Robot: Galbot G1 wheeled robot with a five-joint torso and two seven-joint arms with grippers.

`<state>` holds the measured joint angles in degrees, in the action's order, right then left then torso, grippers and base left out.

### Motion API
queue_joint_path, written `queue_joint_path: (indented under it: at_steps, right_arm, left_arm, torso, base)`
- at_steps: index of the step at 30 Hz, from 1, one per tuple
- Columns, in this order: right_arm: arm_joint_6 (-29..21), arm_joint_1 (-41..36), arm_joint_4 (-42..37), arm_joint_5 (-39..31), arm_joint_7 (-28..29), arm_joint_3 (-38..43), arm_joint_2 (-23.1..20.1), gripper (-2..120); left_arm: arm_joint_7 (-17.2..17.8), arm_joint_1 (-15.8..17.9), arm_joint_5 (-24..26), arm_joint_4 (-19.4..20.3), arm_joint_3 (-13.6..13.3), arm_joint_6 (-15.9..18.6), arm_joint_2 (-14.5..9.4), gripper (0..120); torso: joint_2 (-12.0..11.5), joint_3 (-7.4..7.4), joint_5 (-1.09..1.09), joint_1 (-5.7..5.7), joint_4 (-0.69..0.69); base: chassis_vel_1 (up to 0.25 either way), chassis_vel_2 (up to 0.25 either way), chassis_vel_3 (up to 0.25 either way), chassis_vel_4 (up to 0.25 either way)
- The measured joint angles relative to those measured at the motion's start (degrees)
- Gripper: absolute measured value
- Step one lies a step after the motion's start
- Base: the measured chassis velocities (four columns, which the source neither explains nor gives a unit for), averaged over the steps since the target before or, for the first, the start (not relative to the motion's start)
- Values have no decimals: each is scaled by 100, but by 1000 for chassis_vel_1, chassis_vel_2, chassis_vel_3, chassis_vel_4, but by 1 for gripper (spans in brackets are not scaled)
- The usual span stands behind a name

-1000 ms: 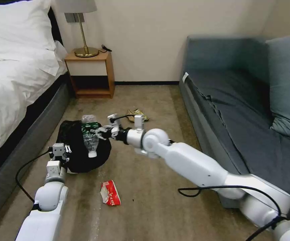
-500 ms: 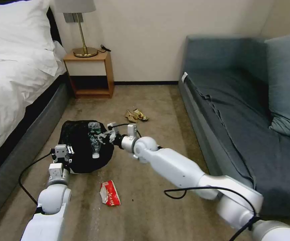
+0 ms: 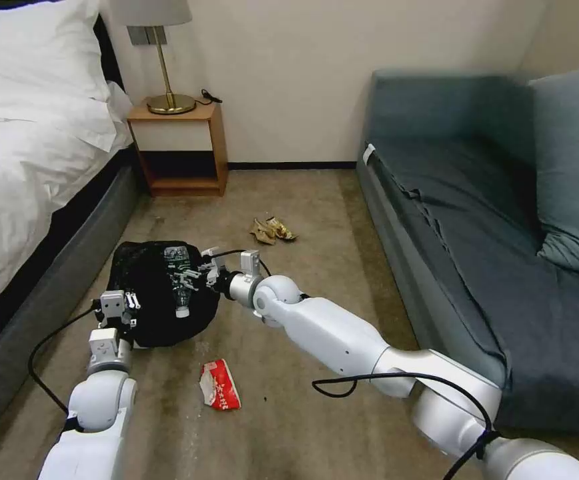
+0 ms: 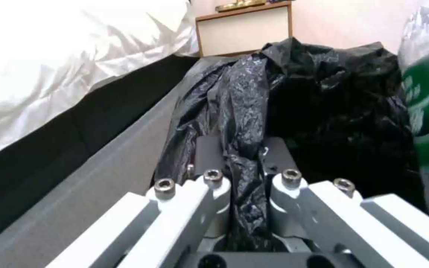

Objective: Pick up the trash bin, then pick up the garbage on the floor and place it into the trash bin.

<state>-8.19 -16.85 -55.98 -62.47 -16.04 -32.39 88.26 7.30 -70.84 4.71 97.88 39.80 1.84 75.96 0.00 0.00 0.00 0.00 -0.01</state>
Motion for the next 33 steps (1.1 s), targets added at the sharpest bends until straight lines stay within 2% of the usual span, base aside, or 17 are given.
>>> queue_joint_path:
  at_steps: [1,3,4,6,8,9,12,16,18,22,25,26,28,29,31,33]
  right_arm:
    - [0,0,0,0,0,0,0,57]
    - [-1,-28,-17,14,0,-2,-6,67]
    - [-1,-28,-17,14,0,-2,-6,67]
    - [-5,-70,-67,43,-1,-42,-34,79]
    - [-5,-80,-82,50,-1,-51,-40,82]
    - [-8,-111,-163,64,7,-66,-70,92]
    - [-13,-125,-306,61,59,-83,-157,98]
    - [-38,-163,-614,-35,148,-128,-361,99]
    - [-109,-323,-1136,-199,264,-192,-714,100]
    - [-179,-484,-1498,-191,300,-194,-998,100]
    - [-310,-710,-1844,189,338,-114,-1344,100]
    - [-310,-710,-1844,189,338,-114,-1344,100]
    - [-403,-980,-2000,560,340,-13,-1660,100]
    - [-403,-980,-2000,560,340,-13,-1660,100]
    - [-449,-1344,-2073,773,327,155,-1947,100]
    - [-451,-1429,-2067,823,316,192,-1987,100]
  left_arm:
    - [0,0,0,0,0,0,0,5]
    - [-9,-27,-16,-15,27,-35,16,5]
    - [-9,-27,-16,-15,27,-35,16,5]
    - [-19,-58,-25,-9,75,-56,33,5]
    - [-21,-67,-27,-4,87,-60,38,5]
    - [-23,-90,-36,19,117,-69,54,5]
    - [-24,-114,-45,43,148,-79,72,5]
    - [-28,-157,-48,83,212,-98,100,5]
    - [-49,-265,-48,120,363,-159,93,5]
    - [-62,-353,-23,150,467,-187,33,5]
    - [-62,-428,51,262,555,-188,-47,5]
    - [-62,-428,51,262,555,-188,-47,5]
    - [-54,-477,69,331,618,-188,-52,5]
    - [-54,-477,69,331,618,-188,-52,5]
    - [-135,-583,84,399,699,-200,-52,5]
    - [-147,-600,86,401,714,-210,-56,5]
  torso:
    - [0,0,0,0,0]
    - [0,0,0,0,1]
    - [0,0,0,0,1]
    - [0,0,0,0,1]
    - [0,0,0,0,0]
    - [0,0,0,0,2]
    - [0,0,1,0,3]
    - [0,0,0,0,1]
    - [0,0,1,0,0]
    - [0,0,1,0,1]
    - [0,-1,2,0,2]
    - [0,-1,2,0,2]
    - [0,0,2,0,0]
    - [0,0,2,0,0]
    - [0,-1,2,0,0]
    - [0,-1,1,0,-1]
  base:
    - [0,0,0,0]
    - [0,0,0,0]
    - [0,0,0,0]
    - [0,0,0,0]
    - [0,0,0,0]
    - [0,0,0,0]
    - [0,0,0,0]
    - [0,0,0,0]
    - [0,0,0,0]
    - [0,0,0,0]
    - [0,0,0,0]
    - [0,0,0,0]
    - [0,0,0,0]
    - [0,0,0,0]
    - [0,0,0,0]
    - [0,0,0,0]
